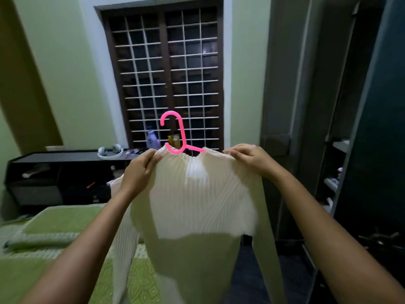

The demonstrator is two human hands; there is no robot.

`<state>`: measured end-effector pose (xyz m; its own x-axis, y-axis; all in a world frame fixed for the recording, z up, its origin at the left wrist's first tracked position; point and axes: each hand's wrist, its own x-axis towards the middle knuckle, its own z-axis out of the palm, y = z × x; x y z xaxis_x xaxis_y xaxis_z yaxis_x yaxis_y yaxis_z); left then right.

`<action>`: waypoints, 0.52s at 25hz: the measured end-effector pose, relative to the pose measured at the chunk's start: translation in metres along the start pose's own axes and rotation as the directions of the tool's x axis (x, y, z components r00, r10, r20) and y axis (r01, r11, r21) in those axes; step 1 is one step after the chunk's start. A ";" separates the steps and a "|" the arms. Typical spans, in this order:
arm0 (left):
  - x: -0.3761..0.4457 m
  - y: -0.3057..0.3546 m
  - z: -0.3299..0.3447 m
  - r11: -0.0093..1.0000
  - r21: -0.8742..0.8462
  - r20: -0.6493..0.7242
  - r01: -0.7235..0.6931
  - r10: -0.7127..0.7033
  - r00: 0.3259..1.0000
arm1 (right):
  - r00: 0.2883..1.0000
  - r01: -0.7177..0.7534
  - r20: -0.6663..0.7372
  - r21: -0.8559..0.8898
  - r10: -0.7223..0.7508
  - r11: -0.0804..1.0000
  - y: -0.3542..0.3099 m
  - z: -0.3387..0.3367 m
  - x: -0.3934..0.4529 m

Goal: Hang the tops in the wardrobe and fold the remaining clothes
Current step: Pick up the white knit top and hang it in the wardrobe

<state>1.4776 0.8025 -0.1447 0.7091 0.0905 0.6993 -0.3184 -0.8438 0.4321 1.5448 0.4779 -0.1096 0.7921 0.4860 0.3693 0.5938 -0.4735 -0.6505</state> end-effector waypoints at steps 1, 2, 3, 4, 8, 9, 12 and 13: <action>0.024 -0.009 0.014 1.000 -0.024 0.006 -0.017 0.017 1.000 | 0.998 -0.043 -0.038 0.034 0.044 0.998 0.014 -0.006 0.013; 0.047 -0.017 0.026 0.998 -0.050 0.005 -0.031 0.031 0.999 | 0.993 -0.078 -0.088 0.049 0.082 0.996 0.029 -0.011 0.024; 0.073 -0.025 0.040 0.996 -0.078 0.004 -0.049 0.049 0.999 | 0.983 -0.094 -0.159 0.024 0.097 0.995 0.044 -0.014 0.038; 0.096 -0.031 0.052 0.993 -0.099 0.006 -0.066 0.067 0.998 | 0.967 -0.097 -0.236 -0.014 0.090 0.995 0.060 -0.015 0.050; 0.174 -0.051 0.112 0.974 -0.174 0.062 -0.148 0.161 0.985 | 0.881 -0.098 -0.472 -0.167 0.008 0.981 0.115 -0.016 0.101; 0.188 -0.056 0.131 0.971 -0.180 0.080 -0.161 0.177 0.981 | 0.853 -0.138 -0.521 -0.182 0.023 0.974 0.129 -0.018 0.111; 0.226 -0.059 0.191 0.957 -0.201 0.151 -0.209 0.241 0.959 | 0.739 -0.229 -0.672 -0.194 0.040 0.954 0.162 -0.030 0.138; 0.241 -0.059 0.213 0.949 -0.225 0.166 -0.222 0.262 0.951 | 0.710 -0.236 -0.704 -0.213 0.018 0.948 0.171 -0.038 0.149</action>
<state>1.8014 0.7608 -0.1229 0.6952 -0.2231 0.6834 -0.6011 -0.7017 0.3824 1.7701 0.4414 -0.1405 0.6728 -0.1805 0.7175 0.4062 -0.7204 -0.5622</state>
